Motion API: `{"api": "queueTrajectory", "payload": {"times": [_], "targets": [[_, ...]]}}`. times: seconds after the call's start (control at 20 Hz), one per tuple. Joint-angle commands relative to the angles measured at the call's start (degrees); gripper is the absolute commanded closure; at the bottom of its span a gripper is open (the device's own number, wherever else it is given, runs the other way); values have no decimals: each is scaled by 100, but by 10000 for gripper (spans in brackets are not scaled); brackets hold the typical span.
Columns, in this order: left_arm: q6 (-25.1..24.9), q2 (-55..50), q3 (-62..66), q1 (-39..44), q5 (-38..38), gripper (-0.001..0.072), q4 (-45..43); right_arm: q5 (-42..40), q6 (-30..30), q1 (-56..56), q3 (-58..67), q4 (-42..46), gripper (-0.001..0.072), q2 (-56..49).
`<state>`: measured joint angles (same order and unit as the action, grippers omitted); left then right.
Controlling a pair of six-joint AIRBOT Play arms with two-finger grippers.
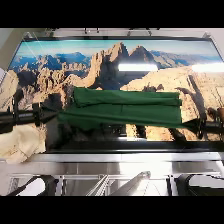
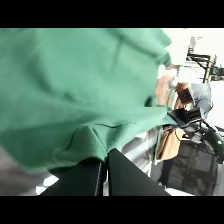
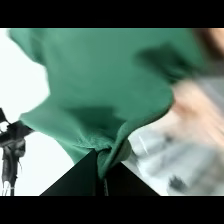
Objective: Fold the shirts.
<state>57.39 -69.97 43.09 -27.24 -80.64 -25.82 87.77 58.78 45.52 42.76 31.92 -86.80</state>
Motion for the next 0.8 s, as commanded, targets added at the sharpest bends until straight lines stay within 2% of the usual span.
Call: {"api": "queueTrajectory", "payload": {"times": [0.0, 0.2, 0.45, 0.5, 0.55, 0.6, 0.65, 0.75], "targets": [[195, -796, 1325, 767, 437, 687, 291, -715, -188, -522, 514, -1095, 692, 0], [603, -2389, 3117, 1261, 667, 689, 278, -2090, -219, -1174, 1320, -1340, 692, -262], [1134, -4205, 4548, 1742, 256, 697, -334, -2559, -822, -1749, 2037, -1440, 691, -1152], [1163, -4452, 4778, 1768, 35, 664, -468, -2612, -898, -1781, 2041, -1412, 691, -1257], [1185, -4677, 5025, 1766, -221, 490, -463, -2634, -1008, -1770, 2044, -1368, 686, -1311], [1331, -4850, 5289, 1709, -452, 459, -463, -2645, -1095, -1711, 2061, -1250, 683, -1316], [1394, -4968, 5519, 1650, -629, 459, -461, -2616, -1102, -1622, 2133, -1075, 653, -1311], [1690, -5132, 6037, 1443, -903, 459, -463, -2402, -1102, -1386, 2413, -662, 350, -1309]]}}
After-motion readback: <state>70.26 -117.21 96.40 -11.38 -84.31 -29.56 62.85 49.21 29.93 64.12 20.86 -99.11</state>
